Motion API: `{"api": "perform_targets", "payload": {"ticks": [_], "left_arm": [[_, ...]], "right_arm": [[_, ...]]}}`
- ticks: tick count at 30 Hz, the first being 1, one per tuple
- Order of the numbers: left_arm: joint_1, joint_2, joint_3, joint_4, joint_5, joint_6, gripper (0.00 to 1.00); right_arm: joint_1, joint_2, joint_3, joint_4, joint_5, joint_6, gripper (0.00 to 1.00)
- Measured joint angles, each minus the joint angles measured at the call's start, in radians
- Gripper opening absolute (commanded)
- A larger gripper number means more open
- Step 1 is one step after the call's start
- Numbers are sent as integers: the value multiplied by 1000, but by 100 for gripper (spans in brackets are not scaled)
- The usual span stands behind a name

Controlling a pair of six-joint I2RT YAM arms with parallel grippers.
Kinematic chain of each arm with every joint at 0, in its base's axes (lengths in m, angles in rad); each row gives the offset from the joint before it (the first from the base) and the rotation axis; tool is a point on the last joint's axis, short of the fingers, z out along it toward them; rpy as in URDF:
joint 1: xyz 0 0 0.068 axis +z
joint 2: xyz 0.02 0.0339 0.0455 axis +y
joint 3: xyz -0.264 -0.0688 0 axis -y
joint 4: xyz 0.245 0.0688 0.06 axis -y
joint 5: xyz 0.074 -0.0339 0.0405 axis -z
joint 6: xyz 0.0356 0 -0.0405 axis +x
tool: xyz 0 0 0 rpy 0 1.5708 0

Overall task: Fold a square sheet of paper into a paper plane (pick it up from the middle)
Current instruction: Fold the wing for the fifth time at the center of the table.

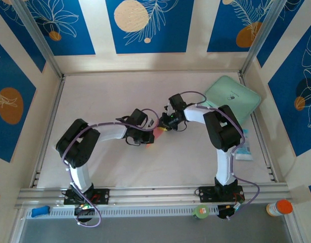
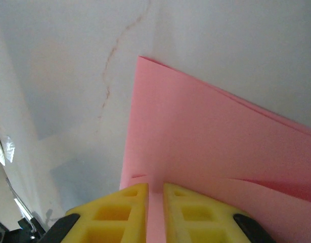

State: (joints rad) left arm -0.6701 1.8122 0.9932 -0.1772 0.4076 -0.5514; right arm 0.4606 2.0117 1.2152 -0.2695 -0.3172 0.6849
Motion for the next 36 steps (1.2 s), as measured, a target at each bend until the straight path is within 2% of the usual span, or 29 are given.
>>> {"api": "perform_targets", "payload": {"ticks": [5, 16, 26, 36], "left_arm": [[0, -18, 8, 17, 10, -3, 11], [2, 42, 35, 36, -64, -21, 0], [2, 45, 35, 35, -76, -24, 0], [2, 45, 35, 33, -77, -26, 0]], "right_arm": [[18, 1, 0, 3, 0, 4, 16], [20, 0, 0, 14, -1, 15, 16], [32, -86, -75, 22, 32, 39, 13], [49, -84, -101, 23, 50, 56, 10]]}}
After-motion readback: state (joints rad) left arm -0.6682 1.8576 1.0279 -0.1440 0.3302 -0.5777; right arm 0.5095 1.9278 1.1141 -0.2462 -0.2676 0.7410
